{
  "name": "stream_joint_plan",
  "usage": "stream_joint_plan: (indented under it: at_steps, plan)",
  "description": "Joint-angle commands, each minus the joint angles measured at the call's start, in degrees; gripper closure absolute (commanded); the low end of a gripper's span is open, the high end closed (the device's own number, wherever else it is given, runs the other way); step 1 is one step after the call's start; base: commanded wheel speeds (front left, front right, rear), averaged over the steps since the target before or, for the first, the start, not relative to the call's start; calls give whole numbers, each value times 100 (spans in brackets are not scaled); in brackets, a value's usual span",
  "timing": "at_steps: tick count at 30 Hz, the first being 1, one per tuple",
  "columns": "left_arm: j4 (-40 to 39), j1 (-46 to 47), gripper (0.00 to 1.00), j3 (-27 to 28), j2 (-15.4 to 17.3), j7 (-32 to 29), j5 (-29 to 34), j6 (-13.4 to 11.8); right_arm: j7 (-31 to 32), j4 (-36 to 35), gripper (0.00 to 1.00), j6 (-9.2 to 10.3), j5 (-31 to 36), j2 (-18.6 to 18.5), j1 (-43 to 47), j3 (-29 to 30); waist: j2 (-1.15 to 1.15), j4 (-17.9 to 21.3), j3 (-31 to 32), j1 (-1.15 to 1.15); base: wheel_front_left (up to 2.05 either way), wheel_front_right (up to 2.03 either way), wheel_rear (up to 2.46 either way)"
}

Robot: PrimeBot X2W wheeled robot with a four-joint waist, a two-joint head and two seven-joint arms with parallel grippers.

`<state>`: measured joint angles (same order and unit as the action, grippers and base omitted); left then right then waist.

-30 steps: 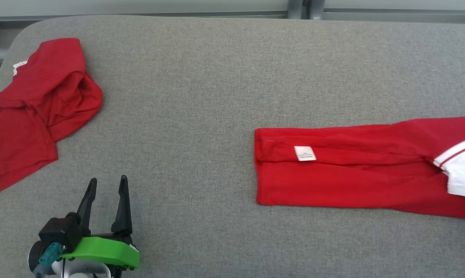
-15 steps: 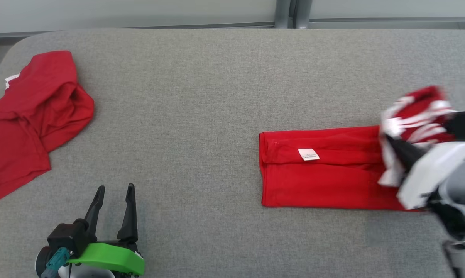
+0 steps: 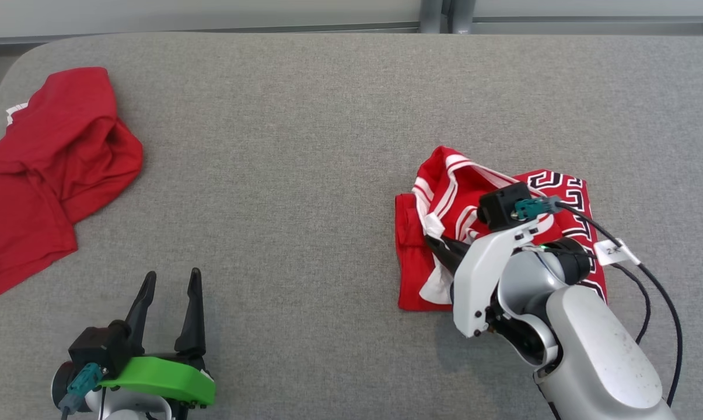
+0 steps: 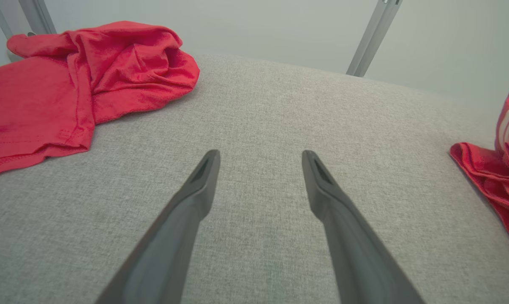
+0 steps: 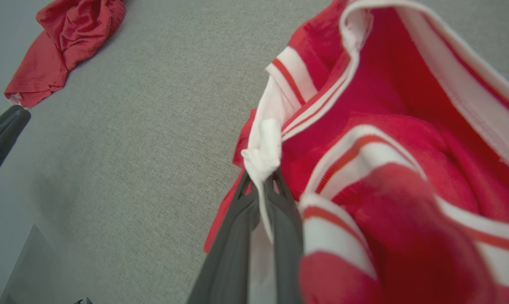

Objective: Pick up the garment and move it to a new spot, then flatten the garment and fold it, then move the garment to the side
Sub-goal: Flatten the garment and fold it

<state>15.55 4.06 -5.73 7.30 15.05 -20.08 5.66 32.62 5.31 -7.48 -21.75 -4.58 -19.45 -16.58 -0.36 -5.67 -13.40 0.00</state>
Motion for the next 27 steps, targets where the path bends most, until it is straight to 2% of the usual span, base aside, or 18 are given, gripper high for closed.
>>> stream_joint_plan:
  at_steps: [1,2,3,4,7,10,13,14,17,19,21,23,27]
  plan:
    - [53,115,0,29,-12,14,4,37,-52,136,100,-3,19,1,-83,-79,36,-33,-15,0,0,0,0]
    - [85,132,0,46,-20,14,6,42,-64,207,93,-3,63,5,-125,-160,36,-43,-14,0,0,0,0]
    - [109,144,0,62,-29,14,0,51,-80,252,64,-3,67,12,-160,-243,36,-48,-12,0,0,0,0]
    - [131,162,0,78,-33,14,4,61,-97,279,0,-3,37,13,-180,-320,36,-48,-8,0,0,0,0]
    - [202,127,0,182,-48,14,17,75,-161,64,0,-3,-151,-120,-182,-599,36,2,33,0,0,0,0]
    - [201,44,0,279,-52,14,31,75,-232,-599,0,-3,-536,-189,-3,-643,36,63,54,0,0,0,0]
    - [148,-23,0,379,-30,14,34,80,-42,-1436,0,0,-923,-396,271,-156,36,150,34,0,0,0,0]
    - [148,-23,0,379,-30,14,34,80,-42,-1436,0,0,-923,-396,271,-156,36,150,34,0,0,0,0]
    - [61,-25,0,481,-31,14,43,79,340,-1961,0,-3,-1022,-702,642,768,36,232,-43,0,0,0,0]
    - [16,7,0,484,-49,14,60,90,572,-2030,0,-3,-865,-995,808,1399,36,275,-123,0,0,0,0]
    - [-9,64,0,463,-66,13,75,96,729,-1918,0,-3,-788,-1130,985,1881,36,308,-198,0,0,0,0]
    - [-37,124,0,462,-64,14,83,111,781,-1740,0,-3,-858,-1091,1044,2165,36,349,-279,0,0,0,0]
    - [-39,195,0,449,-42,14,96,126,670,-1254,0,-3,-1029,-1106,939,2077,36,401,-383,0,0,0,0]
